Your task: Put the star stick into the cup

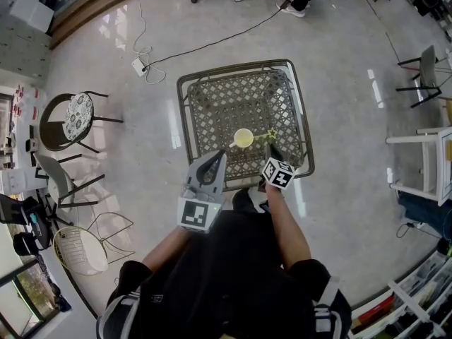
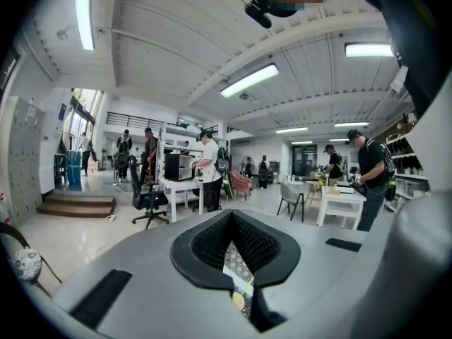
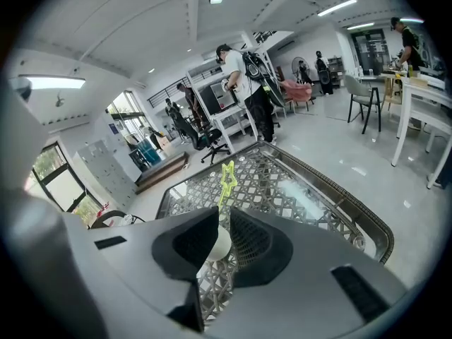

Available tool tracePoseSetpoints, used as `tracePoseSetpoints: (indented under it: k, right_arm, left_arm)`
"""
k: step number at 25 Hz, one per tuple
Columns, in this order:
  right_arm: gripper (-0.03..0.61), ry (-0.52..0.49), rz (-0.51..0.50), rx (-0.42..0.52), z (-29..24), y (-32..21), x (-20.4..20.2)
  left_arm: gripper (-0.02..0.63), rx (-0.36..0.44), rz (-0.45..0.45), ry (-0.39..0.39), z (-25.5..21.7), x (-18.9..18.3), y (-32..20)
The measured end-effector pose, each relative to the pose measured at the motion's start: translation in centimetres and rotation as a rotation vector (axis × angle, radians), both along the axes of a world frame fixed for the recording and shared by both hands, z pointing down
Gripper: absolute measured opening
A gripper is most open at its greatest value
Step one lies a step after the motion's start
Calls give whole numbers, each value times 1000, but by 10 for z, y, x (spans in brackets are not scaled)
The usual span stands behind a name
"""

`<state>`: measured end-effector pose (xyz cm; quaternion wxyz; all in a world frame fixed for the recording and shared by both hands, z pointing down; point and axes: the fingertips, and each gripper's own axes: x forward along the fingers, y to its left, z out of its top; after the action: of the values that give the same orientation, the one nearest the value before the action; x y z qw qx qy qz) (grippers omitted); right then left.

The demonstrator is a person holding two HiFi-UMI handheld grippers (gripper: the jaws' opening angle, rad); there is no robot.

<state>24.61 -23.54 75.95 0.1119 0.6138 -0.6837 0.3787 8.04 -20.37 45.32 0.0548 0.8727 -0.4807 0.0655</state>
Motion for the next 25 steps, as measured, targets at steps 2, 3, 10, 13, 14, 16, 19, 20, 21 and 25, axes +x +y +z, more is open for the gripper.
tracePoseSetpoints:
  k: [2, 3, 10, 13, 14, 16, 19, 20, 21, 25]
  right_arm:
    - [35, 2, -2, 0, -1, 1, 0]
    - [37, 3, -3, 1, -2, 1, 1]
    - [37, -1, -6, 53, -31, 3, -6]
    - [37, 0, -11, 102, -57, 4, -12]
    - [35, 3, -12, 120, -67, 4, -14]
    - [31, 12, -16, 150, -87, 6, -19]
    - [25, 42, -33, 191, -117, 12, -27]
    - [25, 54, -40, 207, -128, 14, -31]
    - [23, 65, -46, 225, -139, 16, -36]
    - [20, 110, -40, 321, -186, 31, -50]
  left_arm:
    - [15, 1, -2, 3, -1, -1, -1]
    - [15, 3, -3, 5, -1, -1, -2]
    - [15, 21, 0, 18, -8, -7, -3]
    - [15, 35, 14, 19, -11, -12, -2]
    - [15, 40, 17, 24, -12, -13, -1]
    - [15, 55, 23, 32, -17, -16, 1]
    - [15, 71, 30, 38, -22, -19, 4]
    - [15, 74, 32, 41, -24, -22, 6]
    - [15, 76, 33, 47, -26, -25, 7]
    - [15, 70, 46, 53, -29, -38, 15]
